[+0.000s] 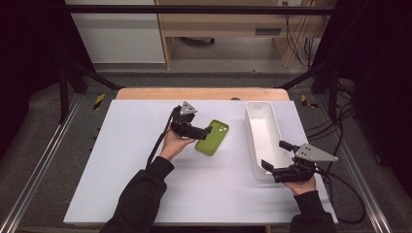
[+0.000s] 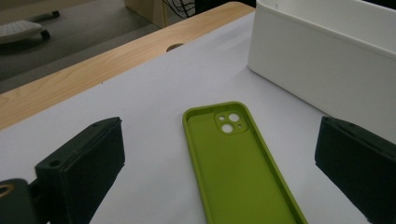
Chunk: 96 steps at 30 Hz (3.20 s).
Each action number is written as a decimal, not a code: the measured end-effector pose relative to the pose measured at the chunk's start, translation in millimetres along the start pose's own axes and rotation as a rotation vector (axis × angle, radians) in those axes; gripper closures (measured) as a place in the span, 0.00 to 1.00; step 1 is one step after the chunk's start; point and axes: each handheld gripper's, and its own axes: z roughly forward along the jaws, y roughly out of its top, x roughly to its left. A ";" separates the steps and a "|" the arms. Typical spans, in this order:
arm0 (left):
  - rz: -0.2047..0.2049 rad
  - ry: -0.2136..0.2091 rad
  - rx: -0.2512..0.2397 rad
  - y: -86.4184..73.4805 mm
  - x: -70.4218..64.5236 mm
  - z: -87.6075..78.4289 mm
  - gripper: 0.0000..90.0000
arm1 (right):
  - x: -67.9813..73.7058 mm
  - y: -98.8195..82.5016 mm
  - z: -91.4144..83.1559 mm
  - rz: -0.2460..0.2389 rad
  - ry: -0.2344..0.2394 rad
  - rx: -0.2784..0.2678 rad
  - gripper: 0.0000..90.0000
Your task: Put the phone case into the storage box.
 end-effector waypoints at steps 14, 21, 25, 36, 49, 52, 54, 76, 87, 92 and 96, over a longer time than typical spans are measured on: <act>0.006 0.004 0.035 2.7 -1.9 18.9 0.02 | 0.3 -0.2 0.8 0.002 0.000 0.002 0.00; -0.012 0.013 0.070 -4.5 3.2 29.4 0.02 | 0.3 -0.3 0.9 0.002 0.001 0.003 0.00; -0.017 0.016 0.088 -8.3 4.5 34.3 0.02 | 0.2 -0.3 0.9 0.003 0.001 0.003 0.00; -0.033 0.015 0.126 -17.1 5.9 45.2 0.02 | 0.3 -0.3 1.0 0.002 0.002 0.003 0.00; -0.054 0.033 0.171 -34.9 11.1 53.1 0.09 | 0.4 -0.6 1.7 0.003 0.002 0.006 0.00; -0.060 0.028 0.185 -39.0 11.6 55.0 0.16 | 0.4 -0.6 1.7 0.003 0.002 0.006 0.00; -0.059 0.028 0.188 -40.0 11.1 55.7 0.18 | 0.3 -0.6 1.7 0.003 0.001 0.006 0.00; -0.078 0.018 0.196 -43.1 9.2 51.4 0.59 | 0.2 -0.6 1.5 0.005 0.000 0.006 0.00; -0.083 0.014 0.201 -43.5 7.7 51.3 0.74 | 0.0 -0.5 1.3 0.003 0.000 0.005 0.00; -0.088 0.013 0.206 -42.9 6.7 51.4 0.80 | 0.0 -0.4 1.1 0.003 0.000 0.005 0.00; -0.095 0.013 0.208 -42.3 4.8 51.8 0.85 | -0.1 -0.4 1.3 0.003 0.000 0.005 0.00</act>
